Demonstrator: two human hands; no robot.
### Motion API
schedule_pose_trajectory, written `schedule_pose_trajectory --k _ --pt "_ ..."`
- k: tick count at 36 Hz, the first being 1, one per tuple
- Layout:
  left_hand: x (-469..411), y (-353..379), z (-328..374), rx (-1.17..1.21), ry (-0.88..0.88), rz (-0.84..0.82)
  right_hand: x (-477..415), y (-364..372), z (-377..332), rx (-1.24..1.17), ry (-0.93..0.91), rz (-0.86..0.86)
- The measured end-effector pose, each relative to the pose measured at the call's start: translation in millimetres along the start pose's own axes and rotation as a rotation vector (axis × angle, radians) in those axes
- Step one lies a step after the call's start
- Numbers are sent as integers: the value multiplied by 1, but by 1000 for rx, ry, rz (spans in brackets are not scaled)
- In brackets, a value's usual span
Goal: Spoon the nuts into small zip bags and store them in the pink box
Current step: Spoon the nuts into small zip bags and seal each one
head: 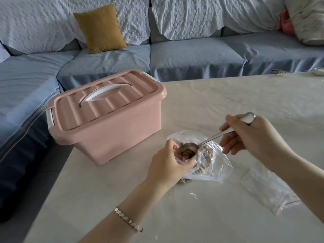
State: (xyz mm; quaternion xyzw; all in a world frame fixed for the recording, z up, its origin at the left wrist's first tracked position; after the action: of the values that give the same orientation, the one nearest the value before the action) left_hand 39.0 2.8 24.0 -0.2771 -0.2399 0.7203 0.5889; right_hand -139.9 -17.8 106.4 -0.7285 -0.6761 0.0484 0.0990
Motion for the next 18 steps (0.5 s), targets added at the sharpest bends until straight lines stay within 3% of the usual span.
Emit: schedule_pose_trajectory --k 7,9,14,18 --pt "10 6 -8 92 -83 -70 40 40 -42 488 -444 -142" --pt "10 2 -13 97 -90 -39 48 38 -50 504 -515 -137" --pt "13 -12 -26 76 -84 56 35 4 -51 291 -500 18" --pt "15 -19 -40 67 -133 83 9 -9 -3 250 -350 103"
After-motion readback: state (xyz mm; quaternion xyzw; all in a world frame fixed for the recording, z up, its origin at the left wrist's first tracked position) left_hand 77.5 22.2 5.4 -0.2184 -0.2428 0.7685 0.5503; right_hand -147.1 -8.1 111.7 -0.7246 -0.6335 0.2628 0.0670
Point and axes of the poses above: each hand's wrist, its own x-axis away from the middle knuckle, its own y-axis out of the palm, z = x × y, the point moved 9 cm from there along -x, towards the middle knuckle, and after that the axes turned 7 degrees about z, right-handed, at the moved point
